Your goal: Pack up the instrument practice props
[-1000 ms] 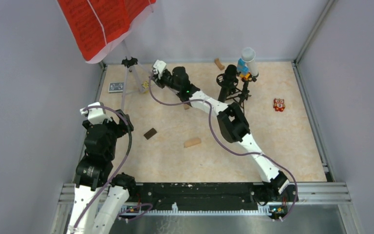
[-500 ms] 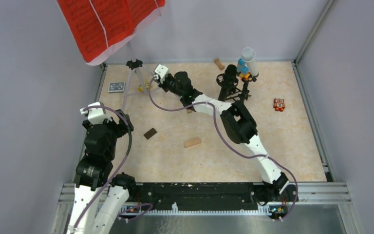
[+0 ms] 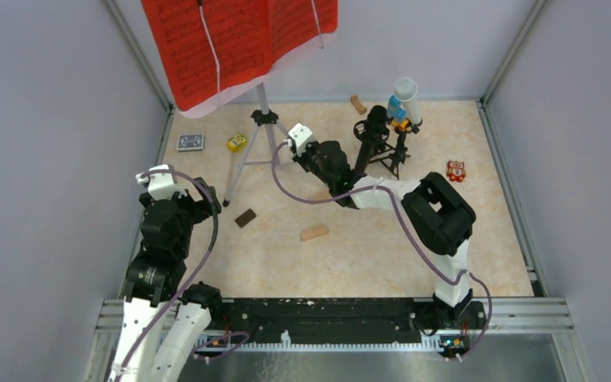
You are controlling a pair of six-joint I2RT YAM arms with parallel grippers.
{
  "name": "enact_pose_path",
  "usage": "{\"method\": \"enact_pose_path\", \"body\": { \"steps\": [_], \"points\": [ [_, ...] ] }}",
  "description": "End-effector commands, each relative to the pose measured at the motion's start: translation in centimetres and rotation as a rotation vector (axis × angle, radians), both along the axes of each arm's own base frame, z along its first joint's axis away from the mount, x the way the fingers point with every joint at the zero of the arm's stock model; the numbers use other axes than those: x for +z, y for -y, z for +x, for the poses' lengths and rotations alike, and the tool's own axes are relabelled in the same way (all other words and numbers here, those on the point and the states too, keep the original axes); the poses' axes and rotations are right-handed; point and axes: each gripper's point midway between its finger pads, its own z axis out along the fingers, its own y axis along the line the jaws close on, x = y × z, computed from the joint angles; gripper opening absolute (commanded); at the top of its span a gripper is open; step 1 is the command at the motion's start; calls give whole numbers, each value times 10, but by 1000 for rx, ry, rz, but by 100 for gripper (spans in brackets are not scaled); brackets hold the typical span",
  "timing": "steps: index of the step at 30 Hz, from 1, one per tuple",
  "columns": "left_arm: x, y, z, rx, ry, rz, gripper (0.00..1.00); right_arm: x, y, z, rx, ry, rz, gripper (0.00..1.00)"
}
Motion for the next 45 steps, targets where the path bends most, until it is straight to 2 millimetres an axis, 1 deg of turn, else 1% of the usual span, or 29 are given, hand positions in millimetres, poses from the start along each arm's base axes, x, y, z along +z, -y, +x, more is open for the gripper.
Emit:
{"method": "enact_pose_path", "body": {
  "steps": [1, 4, 9, 11, 14, 18, 22, 25, 28, 31, 33, 34, 37, 38, 39, 41, 44, 45],
  "points": [
    [5, 18, 15, -99, 30, -5, 99, 45, 36, -9, -149, 38, 79, 0],
    [2, 34, 24, -173, 17, -29, 99, 34, 49, -25, -196, -15, 73, 0],
    [-3, 48, 39, -193, 5, -123, 99, 17, 68, -47, -290, -114, 70, 0],
    [-9, 51, 44, -190, -7, -143, 99, 10, 74, -58, -310, -133, 76, 0],
    [-25, 52, 51, -175, -55, -166, 99, 8, 77, -71, -321, -151, 83, 0],
    [-39, 56, 56, -178, -107, -177, 98, 1, 76, -89, -346, -181, 50, 0],
    [-42, 59, 56, -191, -116, -181, 98, -6, 76, -108, -391, -248, 73, 0],
    [-44, 58, 55, -191, -116, -175, 99, -12, 68, -129, -378, -304, 116, 0],
    [-42, 55, 56, -183, -124, -155, 99, -8, 57, -145, -362, -320, 148, 0],
    [-30, 55, 56, -185, -109, -149, 99, -5, 49, -153, -351, -354, 166, 0],
    [-21, 54, 55, -185, -96, -146, 99, -3, 49, -155, -351, -368, 178, 7],
    [-16, 54, 54, -188, -90, -143, 99, -2, 49, -156, -347, -372, 178, 13],
    [-4, 50, 45, -187, -80, -128, 99, 3, 58, -160, -354, -369, 183, 37],
    [0, 49, 41, -187, -78, -123, 99, 7, 63, -161, -354, -364, 191, 52],
    [7, 48, 37, -188, -69, -120, 99, 10, 67, -164, -351, -361, 195, 59],
    [19, 49, 29, -204, -60, -114, 99, 22, 75, -170, -333, -356, 203, 65],
    [40, 60, 15, -307, -34, -88, 99, 35, 90, -182, -310, -370, 212, 67],
    [45, 68, 9, -367, -37, -81, 99, 36, 97, -188, -302, -385, 200, 68]
  ]
}}
